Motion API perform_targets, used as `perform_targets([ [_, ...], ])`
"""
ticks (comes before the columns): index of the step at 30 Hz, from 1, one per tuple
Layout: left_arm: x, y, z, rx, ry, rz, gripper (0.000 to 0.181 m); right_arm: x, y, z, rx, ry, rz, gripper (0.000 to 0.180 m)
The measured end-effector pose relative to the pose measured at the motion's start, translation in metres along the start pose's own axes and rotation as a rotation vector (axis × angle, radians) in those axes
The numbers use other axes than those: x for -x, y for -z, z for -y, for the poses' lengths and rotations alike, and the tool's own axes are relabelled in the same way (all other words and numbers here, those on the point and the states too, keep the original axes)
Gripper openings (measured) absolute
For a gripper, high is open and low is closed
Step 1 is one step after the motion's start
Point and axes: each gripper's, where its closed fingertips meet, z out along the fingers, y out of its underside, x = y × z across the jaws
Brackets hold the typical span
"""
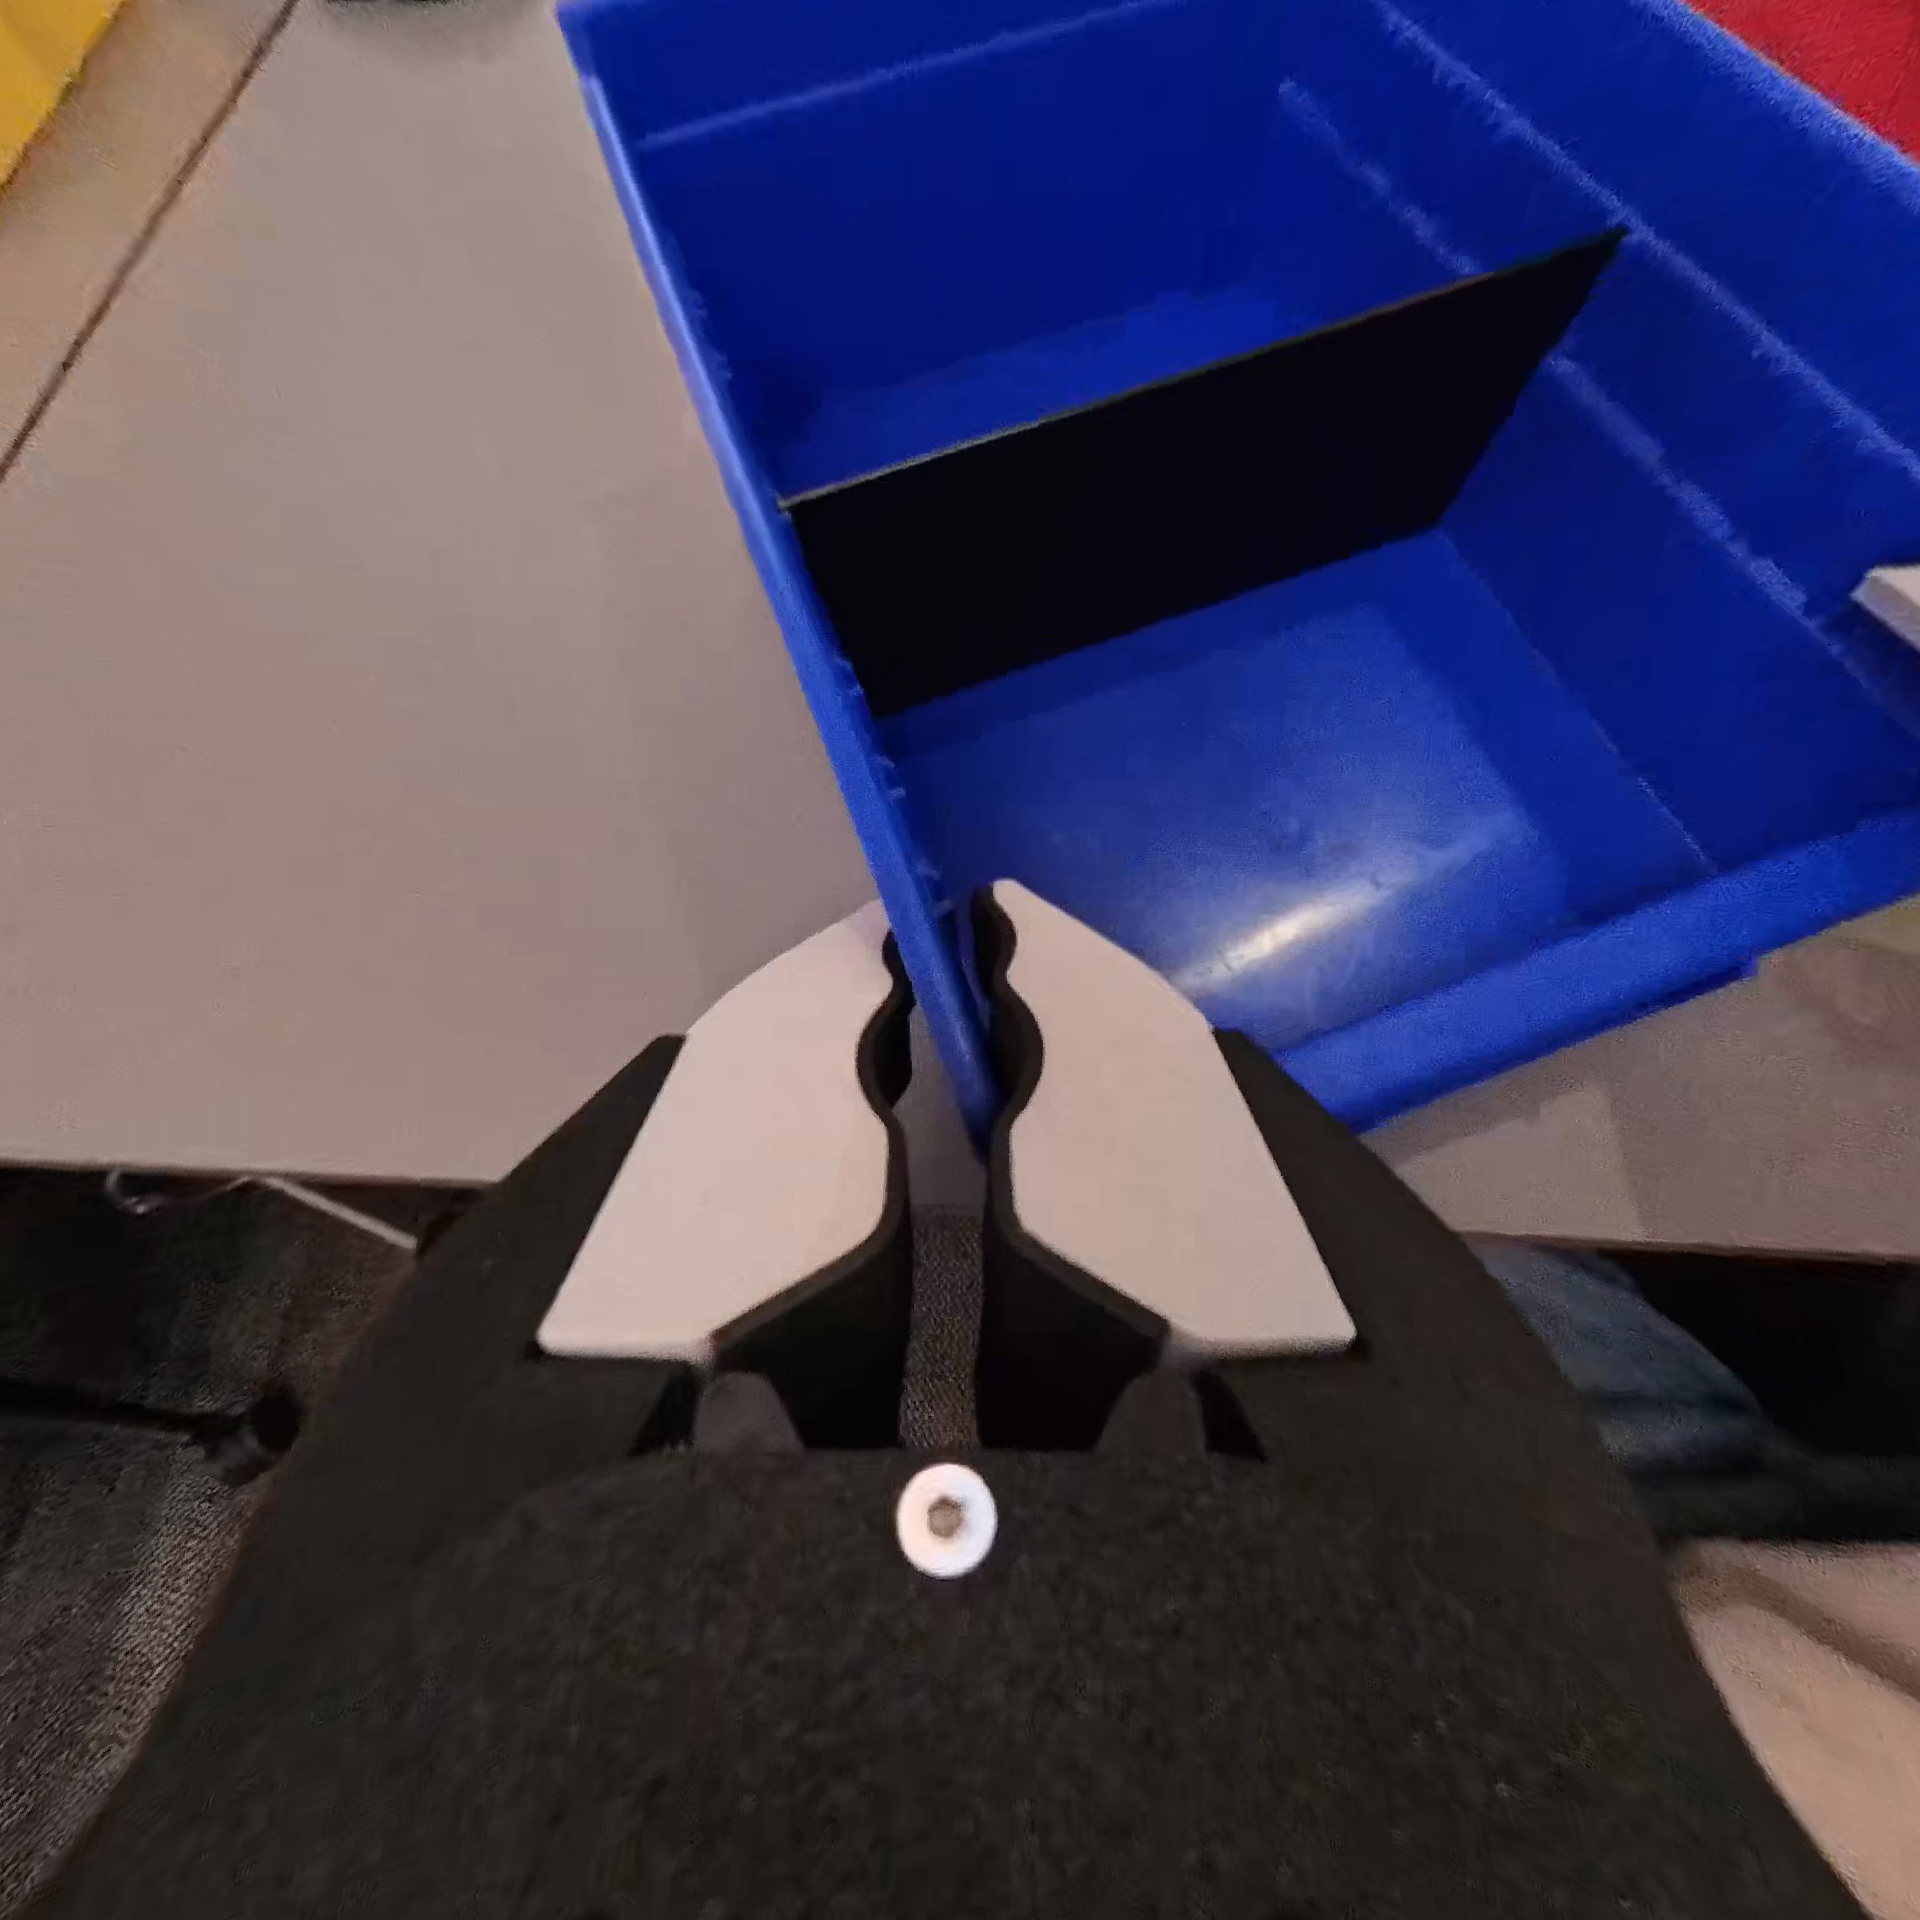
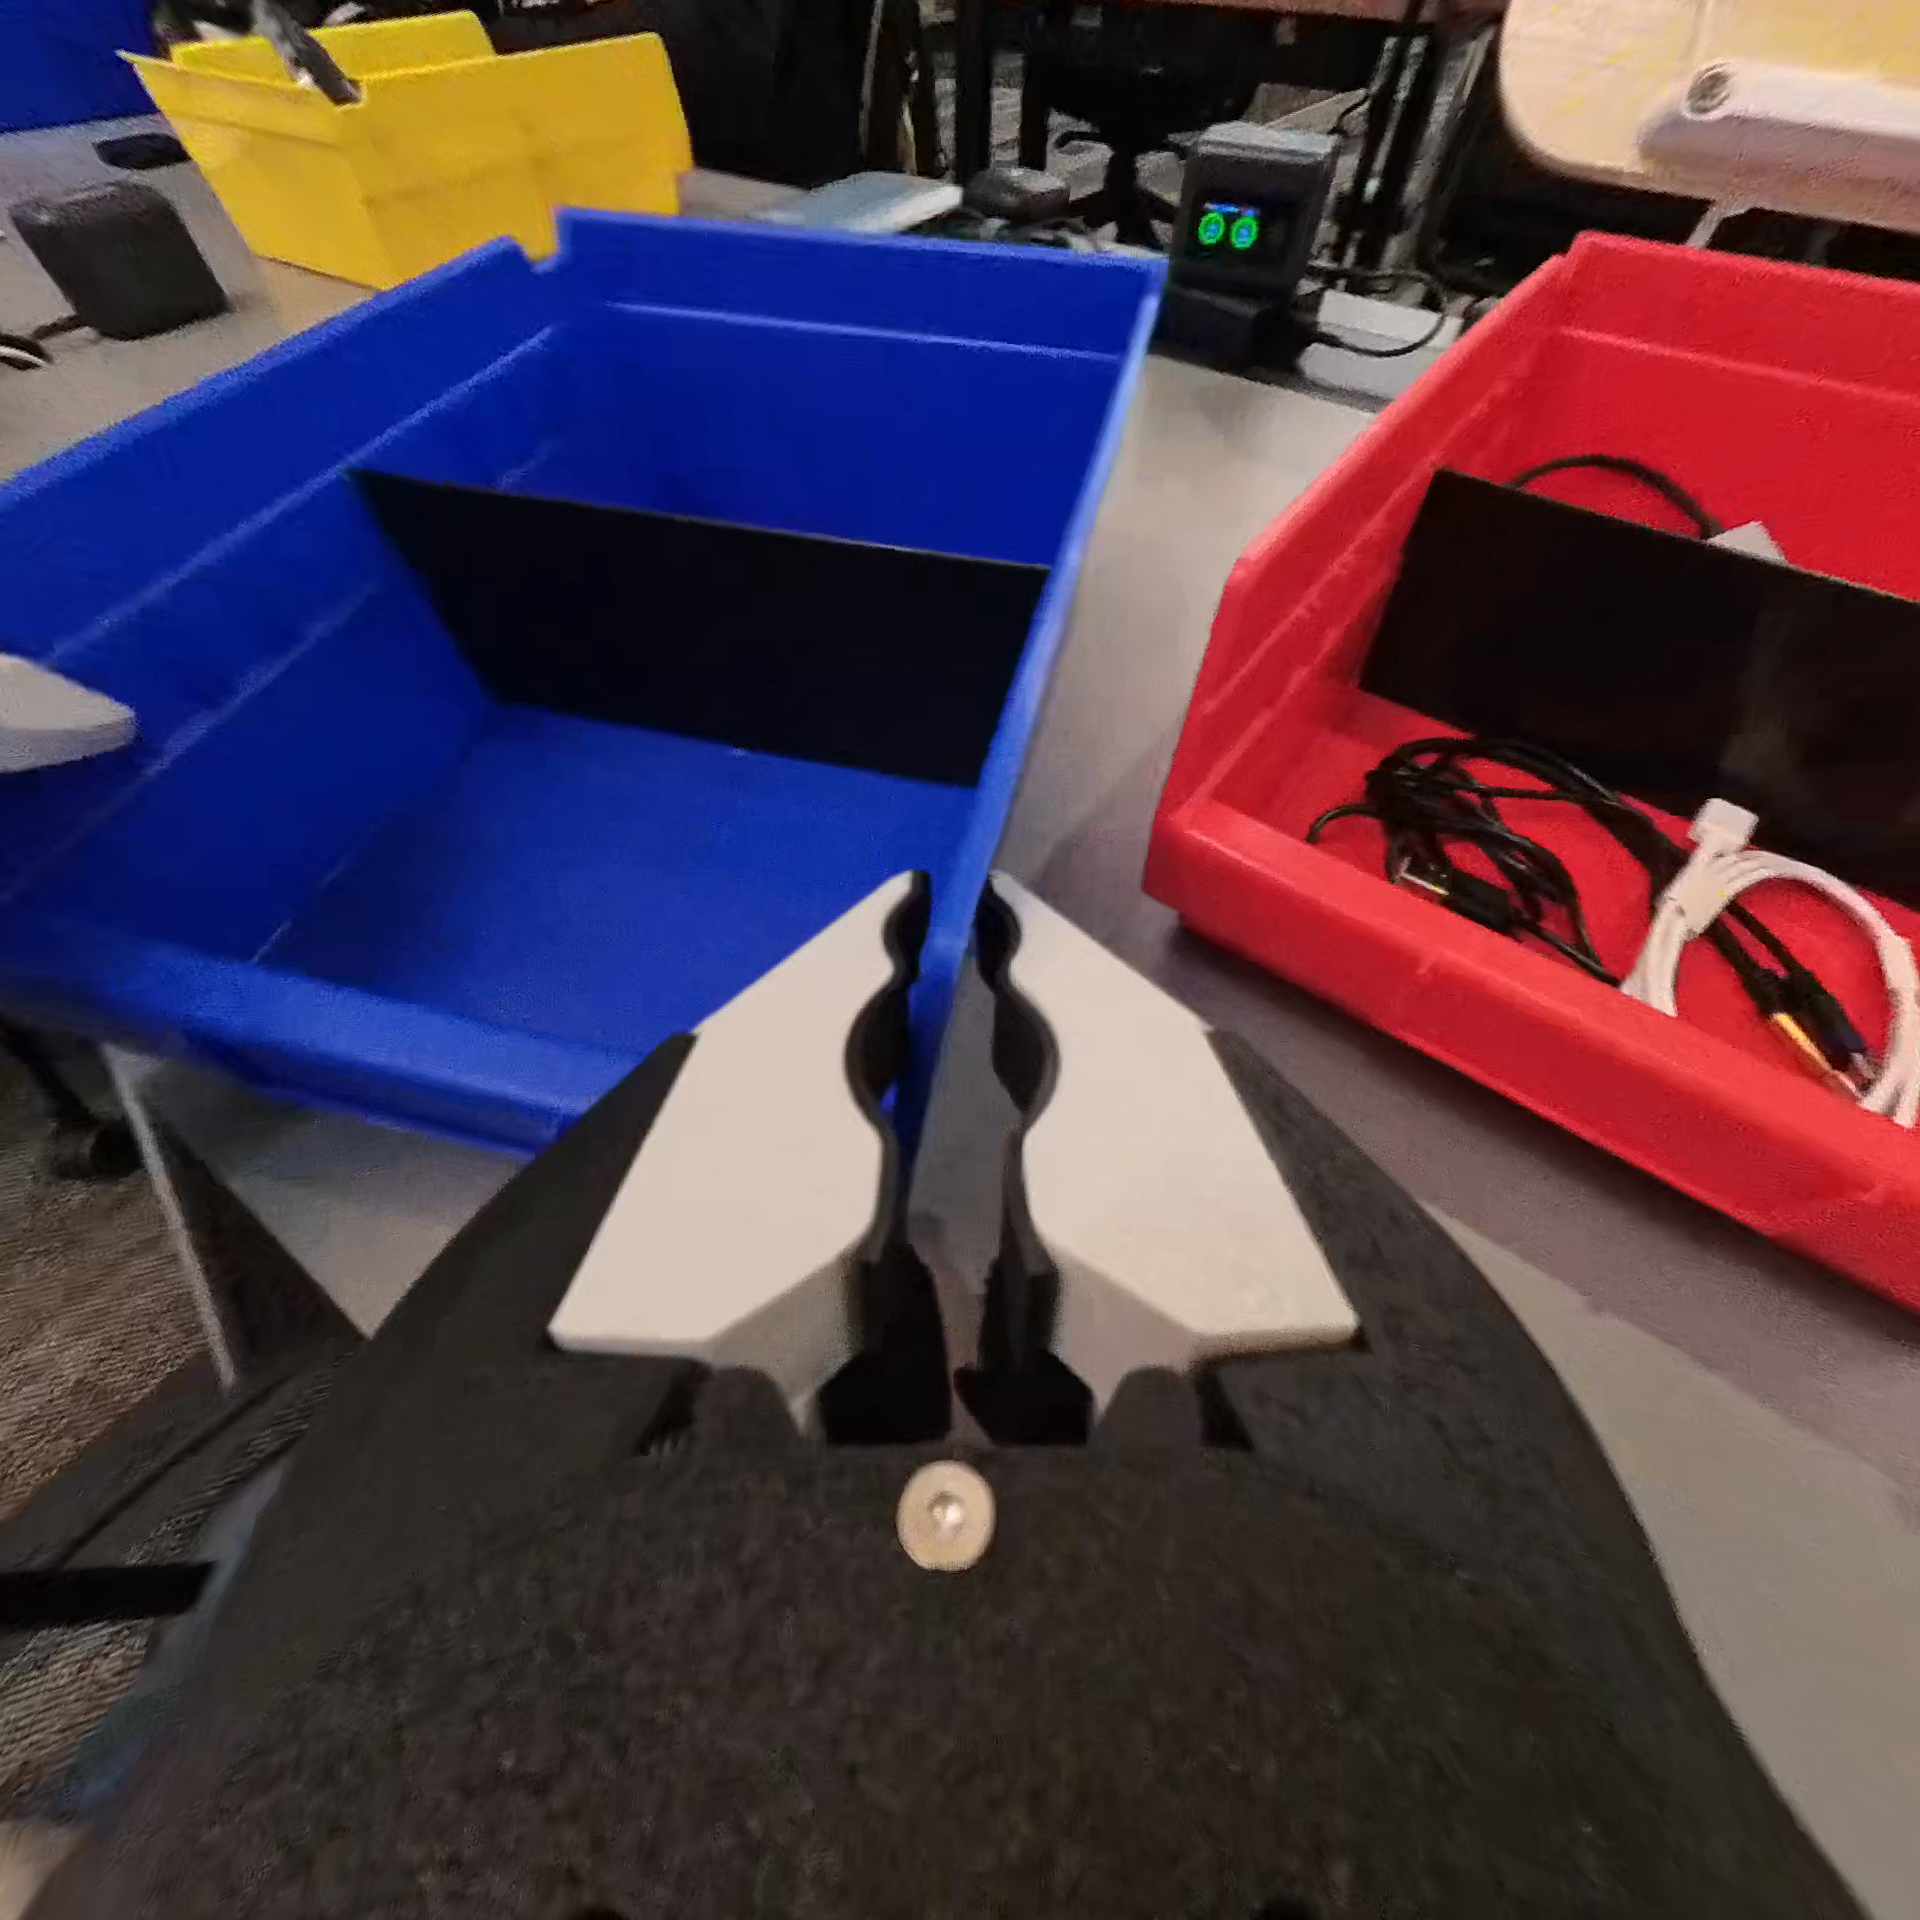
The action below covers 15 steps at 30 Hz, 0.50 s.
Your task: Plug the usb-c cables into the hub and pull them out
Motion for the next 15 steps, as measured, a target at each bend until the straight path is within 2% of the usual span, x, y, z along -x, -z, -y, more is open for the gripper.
perform_targets([
  [3,-0.007,0.014,-0.005,-0.101,0.039,0.098,0.007,-0.002,0.014,0.011,-0.049,0.077,-0.041,0.006],
  [6,-0.014,0.037,0.021,-0.280,0.047,0.164,0.006,-0.007,0.039,0.047,-0.206,0.159,-0.105,0.004],
  [10,-0.049,0.064,0.087,-0.449,-0.009,0.112,0.007,-0.039,0.083,0.109,-0.377,0.202,-0.177,0.004],
  [15,-0.147,0.066,0.184,-0.587,-0.132,-0.057,0.009,-0.139,0.143,0.160,-0.472,0.171,-0.352,0.004],
])
